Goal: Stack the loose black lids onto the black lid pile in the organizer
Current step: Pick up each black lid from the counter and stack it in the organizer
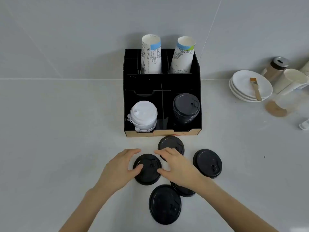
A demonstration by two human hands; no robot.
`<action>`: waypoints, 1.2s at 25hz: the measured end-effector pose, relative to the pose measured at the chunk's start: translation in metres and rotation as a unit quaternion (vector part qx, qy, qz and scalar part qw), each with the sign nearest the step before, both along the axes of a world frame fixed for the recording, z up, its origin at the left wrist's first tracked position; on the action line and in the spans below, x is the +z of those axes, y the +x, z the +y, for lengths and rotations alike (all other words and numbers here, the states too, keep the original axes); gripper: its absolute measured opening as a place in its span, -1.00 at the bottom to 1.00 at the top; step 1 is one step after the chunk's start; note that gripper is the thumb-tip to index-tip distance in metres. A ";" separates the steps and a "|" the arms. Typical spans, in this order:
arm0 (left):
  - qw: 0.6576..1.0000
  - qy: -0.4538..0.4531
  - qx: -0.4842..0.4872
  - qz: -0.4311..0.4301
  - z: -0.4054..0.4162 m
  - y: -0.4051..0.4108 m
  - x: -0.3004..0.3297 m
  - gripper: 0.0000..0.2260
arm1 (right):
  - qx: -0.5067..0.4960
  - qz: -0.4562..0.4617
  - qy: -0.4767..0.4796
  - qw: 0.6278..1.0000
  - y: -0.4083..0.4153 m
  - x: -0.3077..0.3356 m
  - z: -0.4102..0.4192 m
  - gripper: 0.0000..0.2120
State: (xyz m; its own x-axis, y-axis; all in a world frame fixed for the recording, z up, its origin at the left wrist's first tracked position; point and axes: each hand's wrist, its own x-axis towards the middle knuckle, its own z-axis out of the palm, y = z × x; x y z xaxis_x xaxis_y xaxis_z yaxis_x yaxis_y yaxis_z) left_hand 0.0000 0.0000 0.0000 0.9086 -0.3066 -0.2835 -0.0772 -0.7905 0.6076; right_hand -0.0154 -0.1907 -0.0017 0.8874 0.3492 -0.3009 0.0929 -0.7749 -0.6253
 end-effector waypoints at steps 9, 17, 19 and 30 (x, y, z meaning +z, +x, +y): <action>0.998 0.030 -0.034 0.049 -0.003 -0.017 -0.029 -0.24 | 0.048 -0.029 -0.039 0.998 -0.005 -0.028 0.013 -0.45; 0.997 0.048 -0.030 0.051 -0.006 -0.023 -0.029 -0.15 | 0.048 -0.024 -0.034 0.998 -0.010 -0.031 0.014 -0.41; 0.997 0.049 -0.034 0.056 -0.009 -0.025 -0.027 -0.18 | 0.033 -0.019 -0.021 0.999 -0.012 -0.030 0.014 -0.43; 0.998 -0.063 -0.003 -0.022 -0.024 -0.016 0.001 -0.43 | -0.073 -0.089 0.086 0.990 -0.010 0.001 -0.007 -0.48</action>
State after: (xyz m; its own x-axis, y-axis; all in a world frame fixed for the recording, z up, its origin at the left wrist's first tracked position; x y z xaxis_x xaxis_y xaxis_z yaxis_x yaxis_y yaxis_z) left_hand -0.0161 -0.0241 0.0014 0.9178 -0.3419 -0.2020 -0.1102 -0.7078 0.6977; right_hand -0.0257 -0.1981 -0.0003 0.9657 0.2464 -0.0824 0.1089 -0.6715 -0.7329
